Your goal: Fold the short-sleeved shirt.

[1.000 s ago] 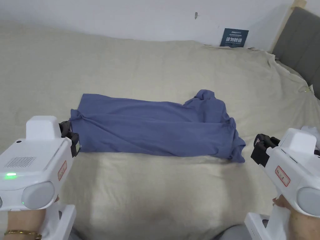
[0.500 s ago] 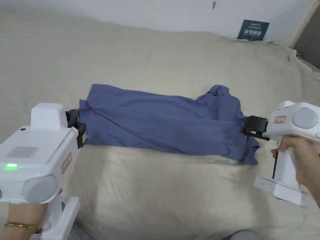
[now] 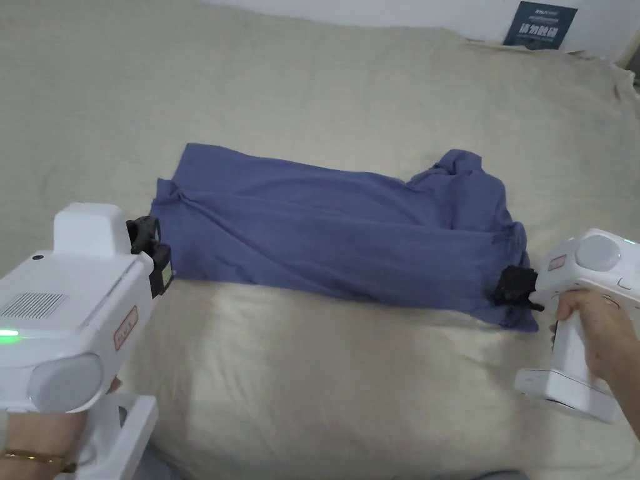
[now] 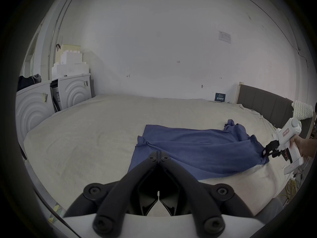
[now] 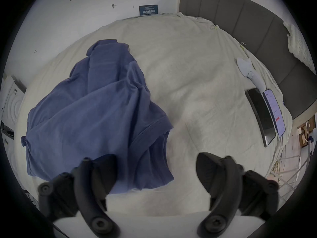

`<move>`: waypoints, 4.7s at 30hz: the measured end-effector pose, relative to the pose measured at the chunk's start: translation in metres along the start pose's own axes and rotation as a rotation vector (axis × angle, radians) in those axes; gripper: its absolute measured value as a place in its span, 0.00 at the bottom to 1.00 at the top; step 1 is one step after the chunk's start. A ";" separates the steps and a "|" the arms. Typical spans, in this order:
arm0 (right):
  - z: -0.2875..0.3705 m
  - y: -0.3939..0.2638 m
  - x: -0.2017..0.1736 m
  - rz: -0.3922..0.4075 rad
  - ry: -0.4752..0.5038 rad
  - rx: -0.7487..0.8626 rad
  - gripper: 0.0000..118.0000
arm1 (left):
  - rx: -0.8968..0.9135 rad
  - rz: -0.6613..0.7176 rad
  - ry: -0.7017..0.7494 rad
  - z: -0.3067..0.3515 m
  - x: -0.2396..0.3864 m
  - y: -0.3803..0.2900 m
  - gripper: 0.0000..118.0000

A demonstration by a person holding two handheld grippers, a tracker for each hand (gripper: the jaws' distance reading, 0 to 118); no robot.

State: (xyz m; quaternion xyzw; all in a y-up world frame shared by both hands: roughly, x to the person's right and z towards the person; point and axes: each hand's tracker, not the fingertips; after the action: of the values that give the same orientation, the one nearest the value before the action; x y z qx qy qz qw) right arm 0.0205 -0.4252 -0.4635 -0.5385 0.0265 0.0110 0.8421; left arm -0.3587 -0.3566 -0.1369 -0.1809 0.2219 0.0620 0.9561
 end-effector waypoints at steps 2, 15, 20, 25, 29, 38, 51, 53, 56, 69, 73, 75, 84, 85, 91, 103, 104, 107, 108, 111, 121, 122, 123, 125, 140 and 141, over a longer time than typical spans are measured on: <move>-0.003 -0.002 -0.002 0.018 0.055 -0.008 0.54 | -0.011 -0.009 0.009 -0.006 0.001 -0.001 0.00; 0.001 0.002 -0.011 0.047 0.104 -0.006 0.07 | -0.367 0.136 0.028 -0.089 -0.030 0.039 0.94; 0.004 0.002 -0.010 0.072 0.105 0.004 0.07 | -0.549 0.084 0.043 -0.137 -0.041 0.048 0.95; 0.001 0.000 -0.012 0.098 0.096 0.009 0.07 | -0.762 0.017 0.069 -0.177 -0.043 0.028 0.93; -0.001 -0.001 -0.013 0.107 0.092 0.010 0.07 | -0.789 -0.072 0.123 -0.188 -0.033 0.007 0.73; 0.000 0.001 -0.008 0.114 0.109 0.007 0.07 | -0.773 -0.120 0.059 -0.181 -0.023 0.005 0.01; 0.095 -0.014 0.027 0.146 0.208 0.075 0.07 | -0.611 0.037 -0.010 -0.085 -0.067 0.054 0.01; 0.107 -0.031 0.036 0.153 0.224 0.073 0.07 | -0.599 0.055 -0.015 -0.064 -0.074 0.046 0.01; 0.117 -0.065 0.046 0.176 0.229 0.069 0.07 | -0.617 0.064 -0.025 -0.038 -0.080 0.021 0.01; 0.067 -0.130 0.051 0.169 0.111 0.022 0.18 | -0.716 0.063 0.042 -0.020 -0.071 -0.065 0.30; 0.084 -0.125 0.054 0.218 0.056 0.047 0.81 | -0.667 0.010 0.092 -0.013 -0.080 -0.044 0.99; 0.102 -0.115 0.057 0.219 0.043 0.132 0.81 | -0.598 0.019 0.075 -0.010 -0.086 -0.024 1.00; 0.201 -0.086 0.037 0.209 0.087 0.598 0.81 | -0.201 0.044 0.069 0.010 -0.061 0.054 0.94; 0.210 -0.087 0.032 0.193 0.094 0.651 0.81 | -0.155 0.038 0.075 0.012 -0.055 0.056 0.88; 0.228 -0.100 0.014 0.143 0.251 0.770 0.73 | -0.062 0.036 0.022 0.012 -0.031 0.046 0.36; 0.197 -0.087 -0.007 0.179 0.236 0.699 0.00 | 0.009 0.025 -0.028 0.010 -0.017 0.038 0.00; 0.193 -0.082 -0.008 0.183 0.239 0.689 0.00 | 0.012 0.020 -0.026 0.008 -0.017 0.039 0.00; 0.181 -0.061 -0.015 0.214 0.224 0.658 0.00 | 0.020 0.007 -0.023 0.002 -0.013 0.044 0.00; 0.175 -0.052 -0.017 0.224 0.217 0.648 0.00 | 0.023 0.006 -0.025 0.000 -0.013 0.045 0.00; 0.155 -0.020 -0.026 0.261 0.191 0.593 0.00 | 0.033 0.009 -0.020 -0.011 -0.012 0.049 0.00; 0.046 0.090 -0.041 0.240 0.096 0.230 0.01 | 0.051 0.020 -0.017 -0.043 -0.001 0.056 0.00; 0.038 0.095 -0.041 0.222 0.091 0.214 0.16 | 0.051 0.016 -0.015 -0.047 0.000 0.056 0.00; 0.027 0.101 -0.040 0.211 0.091 0.174 0.39 | 0.049 0.010 -0.012 -0.050 0.001 0.056 0.00; 0.008 0.110 -0.040 0.208 0.063 0.114 0.79 | 0.040 0.012 -0.009 -0.059 0.001 0.055 0.00; -0.071 0.120 -0.025 0.076 0.023 -0.043 0.55 | -0.069 0.027 0.009 -0.107 0.000 0.036 0.00; -0.071 0.120 -0.027 0.079 0.025 -0.041 0.54 | -0.078 0.029 0.008 -0.110 0.000 0.035 0.00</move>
State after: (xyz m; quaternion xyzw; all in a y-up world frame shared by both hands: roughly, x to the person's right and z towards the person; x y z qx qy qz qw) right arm -0.0147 -0.4390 -0.6005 -0.5544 0.0579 0.0383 0.8294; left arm -0.4103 -0.3651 -0.2402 -0.2153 0.2259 0.0836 0.9464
